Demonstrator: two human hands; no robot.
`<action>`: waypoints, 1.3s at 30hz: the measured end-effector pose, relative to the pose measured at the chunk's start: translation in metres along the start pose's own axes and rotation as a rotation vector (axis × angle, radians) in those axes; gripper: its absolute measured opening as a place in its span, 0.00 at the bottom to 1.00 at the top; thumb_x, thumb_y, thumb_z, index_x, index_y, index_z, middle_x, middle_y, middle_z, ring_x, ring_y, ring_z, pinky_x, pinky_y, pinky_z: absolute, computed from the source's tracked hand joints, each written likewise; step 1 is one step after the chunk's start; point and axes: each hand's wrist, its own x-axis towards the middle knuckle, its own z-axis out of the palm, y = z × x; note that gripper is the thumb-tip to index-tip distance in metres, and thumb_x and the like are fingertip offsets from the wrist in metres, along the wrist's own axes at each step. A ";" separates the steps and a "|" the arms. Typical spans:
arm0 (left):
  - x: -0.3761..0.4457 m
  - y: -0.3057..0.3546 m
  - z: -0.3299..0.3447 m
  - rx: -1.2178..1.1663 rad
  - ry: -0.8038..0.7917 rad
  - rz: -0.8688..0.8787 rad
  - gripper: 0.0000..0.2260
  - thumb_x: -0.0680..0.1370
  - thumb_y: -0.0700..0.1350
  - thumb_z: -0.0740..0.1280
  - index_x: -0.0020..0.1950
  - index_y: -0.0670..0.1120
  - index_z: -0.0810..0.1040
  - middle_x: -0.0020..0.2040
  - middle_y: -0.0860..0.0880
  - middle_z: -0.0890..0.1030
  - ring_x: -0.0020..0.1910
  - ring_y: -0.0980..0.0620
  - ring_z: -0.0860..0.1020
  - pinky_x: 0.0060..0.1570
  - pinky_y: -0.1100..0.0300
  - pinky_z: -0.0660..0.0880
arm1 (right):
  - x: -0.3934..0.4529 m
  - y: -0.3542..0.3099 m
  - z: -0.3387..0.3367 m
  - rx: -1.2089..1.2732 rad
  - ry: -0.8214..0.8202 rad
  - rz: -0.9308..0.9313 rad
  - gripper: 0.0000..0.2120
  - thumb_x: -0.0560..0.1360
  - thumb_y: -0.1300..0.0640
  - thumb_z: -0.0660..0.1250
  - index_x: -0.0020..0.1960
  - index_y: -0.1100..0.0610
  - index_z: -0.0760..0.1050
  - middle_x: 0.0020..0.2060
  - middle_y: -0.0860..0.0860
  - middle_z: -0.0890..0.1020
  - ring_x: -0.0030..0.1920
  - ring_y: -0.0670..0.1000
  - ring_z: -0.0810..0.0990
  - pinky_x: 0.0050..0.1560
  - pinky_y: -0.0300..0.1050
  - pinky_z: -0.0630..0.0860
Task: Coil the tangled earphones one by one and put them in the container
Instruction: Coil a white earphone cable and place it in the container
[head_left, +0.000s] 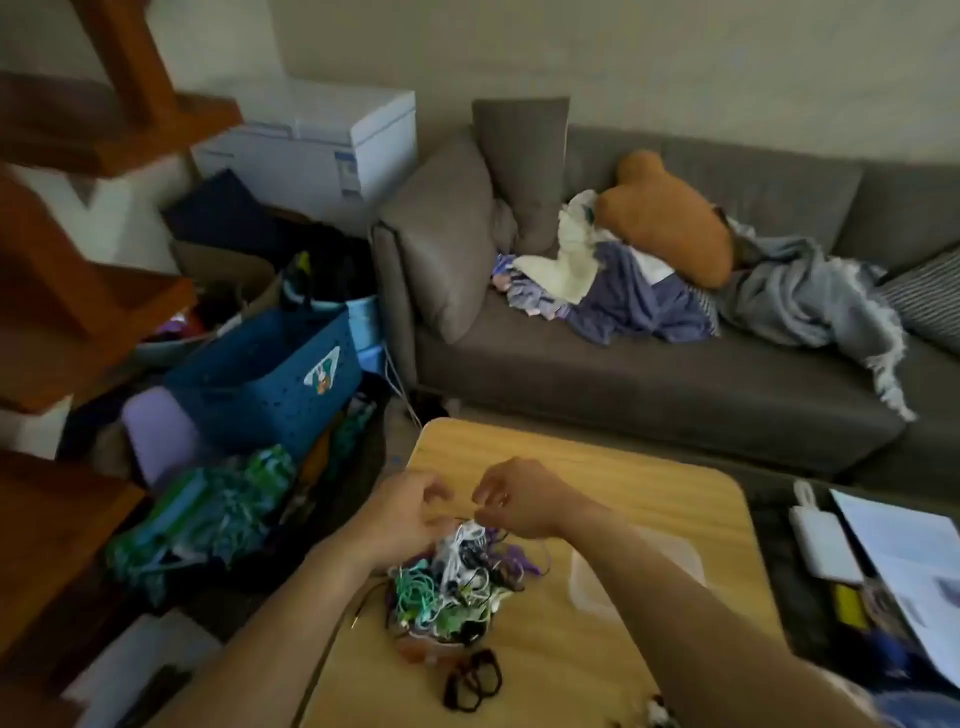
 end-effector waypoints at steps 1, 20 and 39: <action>0.002 -0.020 0.021 0.023 -0.009 -0.007 0.15 0.74 0.55 0.71 0.57 0.52 0.75 0.50 0.56 0.73 0.52 0.58 0.74 0.49 0.64 0.72 | 0.008 0.009 0.024 -0.038 -0.023 -0.023 0.12 0.74 0.54 0.71 0.56 0.56 0.82 0.52 0.52 0.85 0.54 0.52 0.82 0.54 0.39 0.74; -0.007 -0.080 0.124 0.063 0.673 0.302 0.05 0.79 0.48 0.65 0.51 0.50 0.79 0.47 0.55 0.78 0.54 0.50 0.73 0.54 0.51 0.68 | 0.015 0.059 0.150 0.094 0.497 -0.241 0.20 0.80 0.57 0.62 0.69 0.43 0.72 0.56 0.49 0.74 0.58 0.52 0.74 0.62 0.48 0.72; -0.129 -0.028 0.196 -1.438 -0.022 0.273 0.12 0.78 0.33 0.61 0.59 0.38 0.78 0.47 0.39 0.82 0.43 0.46 0.81 0.43 0.55 0.79 | -0.154 0.077 0.199 0.907 0.596 -0.216 0.07 0.76 0.64 0.70 0.54 0.63 0.80 0.39 0.57 0.86 0.37 0.56 0.84 0.36 0.47 0.81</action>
